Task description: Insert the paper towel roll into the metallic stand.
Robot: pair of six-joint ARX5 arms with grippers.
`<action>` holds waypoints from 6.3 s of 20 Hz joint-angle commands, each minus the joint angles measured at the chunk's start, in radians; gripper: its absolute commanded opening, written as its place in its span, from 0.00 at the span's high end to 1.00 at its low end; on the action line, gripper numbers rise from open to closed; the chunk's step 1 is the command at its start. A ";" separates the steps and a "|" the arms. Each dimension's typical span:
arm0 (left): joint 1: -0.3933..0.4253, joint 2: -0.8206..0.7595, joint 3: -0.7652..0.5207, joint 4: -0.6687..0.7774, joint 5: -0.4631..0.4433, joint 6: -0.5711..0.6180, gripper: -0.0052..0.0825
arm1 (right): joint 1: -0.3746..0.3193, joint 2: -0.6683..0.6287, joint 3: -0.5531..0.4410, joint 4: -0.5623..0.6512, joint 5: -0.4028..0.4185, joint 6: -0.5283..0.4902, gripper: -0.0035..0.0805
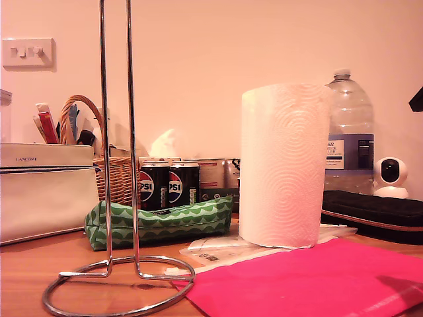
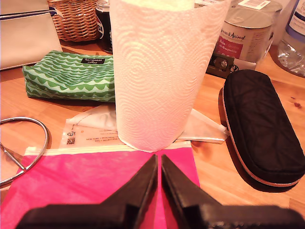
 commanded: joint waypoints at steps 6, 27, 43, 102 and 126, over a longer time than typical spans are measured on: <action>-0.005 0.004 -0.018 0.062 0.005 0.063 0.96 | 0.005 0.002 -0.014 0.038 0.002 0.002 0.97; -0.005 0.005 0.058 0.012 0.233 0.198 0.96 | 0.050 0.086 -0.013 0.212 -0.053 0.105 0.84; -0.005 0.189 0.055 0.132 0.360 0.120 0.49 | 0.050 0.170 -0.013 0.317 -0.103 0.105 0.84; -0.061 1.228 -0.231 1.293 0.510 0.125 0.49 | 0.050 0.168 -0.013 0.381 -0.130 0.107 0.84; -0.179 1.229 -0.166 1.269 0.397 0.209 0.45 | 0.050 0.168 -0.013 0.360 -0.129 0.107 0.84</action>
